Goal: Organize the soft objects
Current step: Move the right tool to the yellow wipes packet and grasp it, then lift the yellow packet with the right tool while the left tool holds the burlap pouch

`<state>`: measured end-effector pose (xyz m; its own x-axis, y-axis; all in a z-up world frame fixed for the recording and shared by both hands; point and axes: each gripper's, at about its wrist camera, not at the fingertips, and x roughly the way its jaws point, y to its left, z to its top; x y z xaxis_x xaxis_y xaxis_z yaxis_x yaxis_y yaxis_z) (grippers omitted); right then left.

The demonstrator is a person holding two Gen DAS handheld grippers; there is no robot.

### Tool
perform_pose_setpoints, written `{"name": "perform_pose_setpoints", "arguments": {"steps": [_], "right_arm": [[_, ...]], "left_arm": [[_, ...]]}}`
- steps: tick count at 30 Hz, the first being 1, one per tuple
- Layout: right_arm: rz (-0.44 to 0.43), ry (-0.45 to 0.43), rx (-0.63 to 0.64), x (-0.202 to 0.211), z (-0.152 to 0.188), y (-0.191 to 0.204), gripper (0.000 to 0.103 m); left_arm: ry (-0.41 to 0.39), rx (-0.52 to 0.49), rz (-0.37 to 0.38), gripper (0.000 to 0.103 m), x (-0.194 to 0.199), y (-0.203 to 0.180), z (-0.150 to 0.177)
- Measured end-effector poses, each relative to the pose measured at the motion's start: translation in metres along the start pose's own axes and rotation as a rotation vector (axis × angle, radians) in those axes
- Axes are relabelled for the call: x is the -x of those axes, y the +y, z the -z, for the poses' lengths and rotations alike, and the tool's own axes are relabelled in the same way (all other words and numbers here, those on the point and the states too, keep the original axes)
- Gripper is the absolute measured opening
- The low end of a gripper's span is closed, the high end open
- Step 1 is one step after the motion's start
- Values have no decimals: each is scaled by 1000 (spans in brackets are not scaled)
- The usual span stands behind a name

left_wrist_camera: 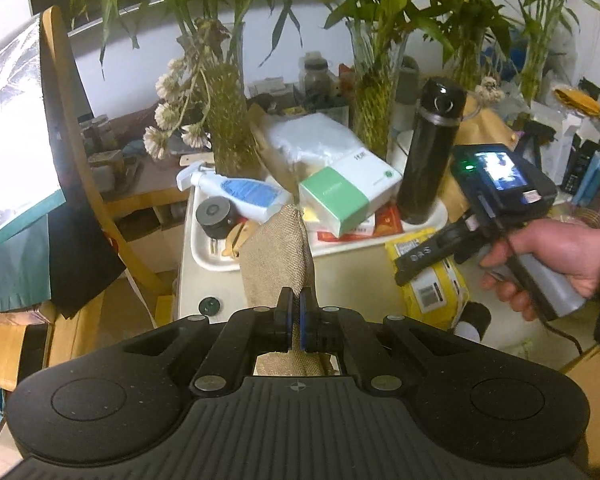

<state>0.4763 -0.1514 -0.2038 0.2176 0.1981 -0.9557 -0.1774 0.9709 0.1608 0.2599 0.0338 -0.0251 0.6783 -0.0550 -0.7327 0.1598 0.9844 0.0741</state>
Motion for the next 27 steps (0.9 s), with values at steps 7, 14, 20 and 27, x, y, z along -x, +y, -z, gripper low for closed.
{"name": "perform_pose_setpoints", "arguments": {"steps": [7, 14, 20, 27], "right_arm": [[94, 29, 7, -28, 1, 14, 102], [114, 13, 14, -28, 9, 13, 75], [73, -68, 12, -3, 16, 6, 60], [20, -225, 86, 55, 24, 13, 59]], "left_arm": [[20, -6, 12, 3, -3, -2, 0], [25, -10, 20, 3, -6, -5, -1], [18, -6, 41, 3, -7, -4, 0], [-9, 24, 53, 3, -3, 1, -1]]}}
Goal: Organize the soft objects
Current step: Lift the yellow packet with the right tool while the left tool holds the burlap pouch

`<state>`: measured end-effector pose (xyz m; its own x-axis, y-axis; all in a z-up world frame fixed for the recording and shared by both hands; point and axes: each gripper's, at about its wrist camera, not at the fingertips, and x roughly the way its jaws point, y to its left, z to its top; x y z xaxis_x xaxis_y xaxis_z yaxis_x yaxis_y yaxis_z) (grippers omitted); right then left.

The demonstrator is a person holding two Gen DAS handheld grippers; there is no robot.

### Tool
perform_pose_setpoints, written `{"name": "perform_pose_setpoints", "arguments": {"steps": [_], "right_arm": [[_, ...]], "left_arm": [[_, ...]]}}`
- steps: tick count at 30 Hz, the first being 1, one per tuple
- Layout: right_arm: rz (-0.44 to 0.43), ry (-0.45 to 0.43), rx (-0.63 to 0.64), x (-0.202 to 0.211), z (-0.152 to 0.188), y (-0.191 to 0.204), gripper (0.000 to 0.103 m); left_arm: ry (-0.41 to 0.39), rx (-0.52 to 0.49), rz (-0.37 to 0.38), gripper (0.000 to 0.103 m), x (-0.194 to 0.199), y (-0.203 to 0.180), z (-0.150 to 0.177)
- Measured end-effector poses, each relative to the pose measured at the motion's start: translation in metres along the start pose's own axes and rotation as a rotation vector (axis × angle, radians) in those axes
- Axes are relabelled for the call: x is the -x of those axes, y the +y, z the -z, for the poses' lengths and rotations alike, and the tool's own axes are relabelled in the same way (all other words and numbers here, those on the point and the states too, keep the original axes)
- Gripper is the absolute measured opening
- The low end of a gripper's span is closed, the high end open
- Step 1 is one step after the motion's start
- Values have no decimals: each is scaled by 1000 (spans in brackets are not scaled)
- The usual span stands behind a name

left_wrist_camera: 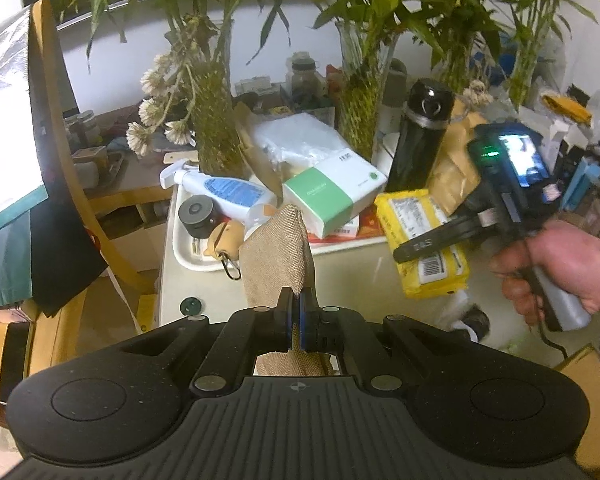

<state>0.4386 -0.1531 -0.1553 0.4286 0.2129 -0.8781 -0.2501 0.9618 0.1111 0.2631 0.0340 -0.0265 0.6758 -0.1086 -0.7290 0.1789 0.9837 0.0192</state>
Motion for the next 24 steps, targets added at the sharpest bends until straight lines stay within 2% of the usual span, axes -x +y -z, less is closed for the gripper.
{"name": "perform_pose_setpoints", "arguments": {"steps": [8, 18, 24], "right_arm": [[-60, -122, 36, 59, -4, -2, 59], [-117, -183, 72, 132, 19, -7, 59], [-136, -217, 83, 177, 35, -15, 59]], "left_arm": [[-75, 28, 39, 3, 13, 2, -3], [-183, 81, 138, 3, 45, 11, -7], [-214, 67, 180, 3, 69, 1, -8]]}}
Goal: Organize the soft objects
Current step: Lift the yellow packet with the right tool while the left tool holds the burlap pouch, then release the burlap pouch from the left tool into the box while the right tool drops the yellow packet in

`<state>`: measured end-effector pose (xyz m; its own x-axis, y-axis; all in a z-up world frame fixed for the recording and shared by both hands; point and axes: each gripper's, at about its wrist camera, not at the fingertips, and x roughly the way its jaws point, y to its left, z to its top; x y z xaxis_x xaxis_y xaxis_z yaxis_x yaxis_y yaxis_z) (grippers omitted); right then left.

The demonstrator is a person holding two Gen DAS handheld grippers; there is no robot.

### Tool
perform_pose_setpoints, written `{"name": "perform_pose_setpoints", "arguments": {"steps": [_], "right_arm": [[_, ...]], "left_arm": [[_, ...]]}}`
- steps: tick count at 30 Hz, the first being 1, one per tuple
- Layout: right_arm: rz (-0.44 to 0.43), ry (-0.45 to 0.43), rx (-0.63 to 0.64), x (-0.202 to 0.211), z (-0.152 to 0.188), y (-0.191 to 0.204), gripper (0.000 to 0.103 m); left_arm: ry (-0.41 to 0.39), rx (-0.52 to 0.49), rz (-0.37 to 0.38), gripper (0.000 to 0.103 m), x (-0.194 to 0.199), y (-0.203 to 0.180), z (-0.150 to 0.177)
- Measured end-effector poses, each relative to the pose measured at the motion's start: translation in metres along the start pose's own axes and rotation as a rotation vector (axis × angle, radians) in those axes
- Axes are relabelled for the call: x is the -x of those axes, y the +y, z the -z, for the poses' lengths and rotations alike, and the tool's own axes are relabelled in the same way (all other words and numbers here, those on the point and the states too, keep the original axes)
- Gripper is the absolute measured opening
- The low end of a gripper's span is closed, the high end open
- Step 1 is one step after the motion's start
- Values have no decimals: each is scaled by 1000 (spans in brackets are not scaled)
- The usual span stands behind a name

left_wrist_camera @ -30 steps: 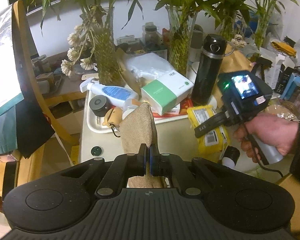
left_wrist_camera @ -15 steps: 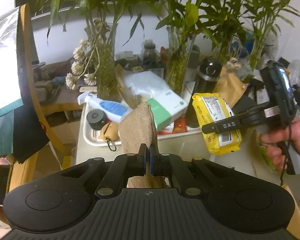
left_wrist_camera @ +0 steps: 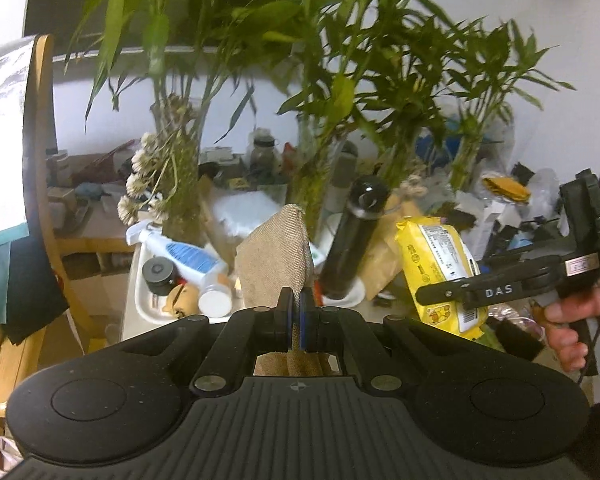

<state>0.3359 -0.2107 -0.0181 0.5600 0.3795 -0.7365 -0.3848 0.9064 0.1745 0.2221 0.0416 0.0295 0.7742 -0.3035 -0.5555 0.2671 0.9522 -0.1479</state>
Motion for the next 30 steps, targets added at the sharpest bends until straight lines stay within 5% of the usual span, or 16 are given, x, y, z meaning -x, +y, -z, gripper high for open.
{"name": "perform_pose_setpoints", "arguments": {"steps": [11, 20, 30], "right_arm": [[-24, -14, 46, 66, 28, 15, 59], [-47, -17, 59, 96, 55, 29, 60], [-58, -22, 78, 123, 77, 37, 60]], "left_arm": [[-7, -37, 89, 3, 54, -26, 4], [65, -66, 172, 3, 77, -48, 28], [260, -13, 70, 6, 84, -57, 53]]}}
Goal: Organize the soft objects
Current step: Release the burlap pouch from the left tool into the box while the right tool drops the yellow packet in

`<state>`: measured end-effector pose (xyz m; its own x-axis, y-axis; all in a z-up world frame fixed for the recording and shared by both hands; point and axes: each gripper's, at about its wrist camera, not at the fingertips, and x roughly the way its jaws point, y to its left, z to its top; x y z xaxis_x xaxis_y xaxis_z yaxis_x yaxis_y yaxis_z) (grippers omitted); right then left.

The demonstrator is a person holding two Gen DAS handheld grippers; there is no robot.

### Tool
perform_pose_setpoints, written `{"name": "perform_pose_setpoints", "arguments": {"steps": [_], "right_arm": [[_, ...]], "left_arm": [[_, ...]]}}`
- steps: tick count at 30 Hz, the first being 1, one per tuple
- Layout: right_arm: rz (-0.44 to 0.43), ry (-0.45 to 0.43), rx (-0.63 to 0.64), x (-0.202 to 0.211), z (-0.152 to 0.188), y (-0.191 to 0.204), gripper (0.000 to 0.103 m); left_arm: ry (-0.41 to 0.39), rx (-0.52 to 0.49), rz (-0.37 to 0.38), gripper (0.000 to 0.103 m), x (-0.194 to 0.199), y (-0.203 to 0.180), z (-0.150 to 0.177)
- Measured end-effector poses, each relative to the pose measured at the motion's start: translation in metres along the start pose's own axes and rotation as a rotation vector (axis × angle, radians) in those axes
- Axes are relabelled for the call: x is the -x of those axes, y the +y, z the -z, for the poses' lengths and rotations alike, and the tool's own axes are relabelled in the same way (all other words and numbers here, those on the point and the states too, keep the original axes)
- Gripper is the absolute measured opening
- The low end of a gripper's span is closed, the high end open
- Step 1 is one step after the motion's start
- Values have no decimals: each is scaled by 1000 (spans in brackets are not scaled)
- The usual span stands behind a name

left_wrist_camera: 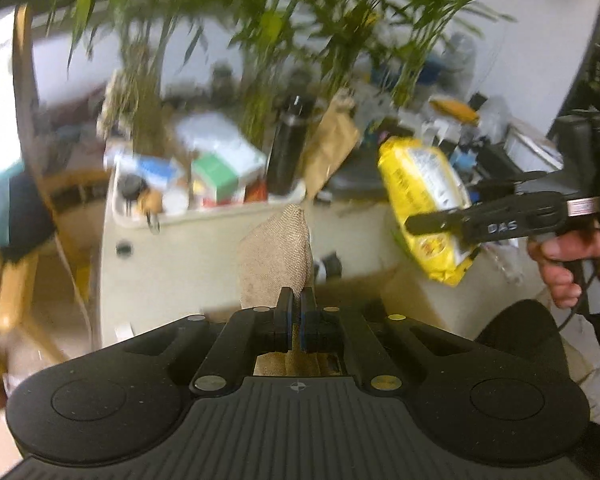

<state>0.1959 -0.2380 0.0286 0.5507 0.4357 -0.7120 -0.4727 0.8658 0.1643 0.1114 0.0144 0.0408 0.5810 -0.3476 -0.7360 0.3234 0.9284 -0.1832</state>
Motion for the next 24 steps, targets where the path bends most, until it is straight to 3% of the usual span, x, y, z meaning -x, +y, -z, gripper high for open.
{"name": "perform_pose_setpoints", "arguments": {"steps": [3, 5, 7, 24], "right_arm": [[-7, 4, 5, 1, 5, 4, 60], [-15, 5, 2, 1, 8, 7, 60], [-23, 7, 2, 2, 12, 9, 60], [-91, 46, 13, 2, 32, 24, 60]], "left_arm": [[42, 76, 62, 14, -18, 8, 7], [62, 155, 138, 39, -28, 18, 11], [52, 209, 172, 48, -32, 24, 17], [-74, 46, -24, 49, -6, 15, 52]]}}
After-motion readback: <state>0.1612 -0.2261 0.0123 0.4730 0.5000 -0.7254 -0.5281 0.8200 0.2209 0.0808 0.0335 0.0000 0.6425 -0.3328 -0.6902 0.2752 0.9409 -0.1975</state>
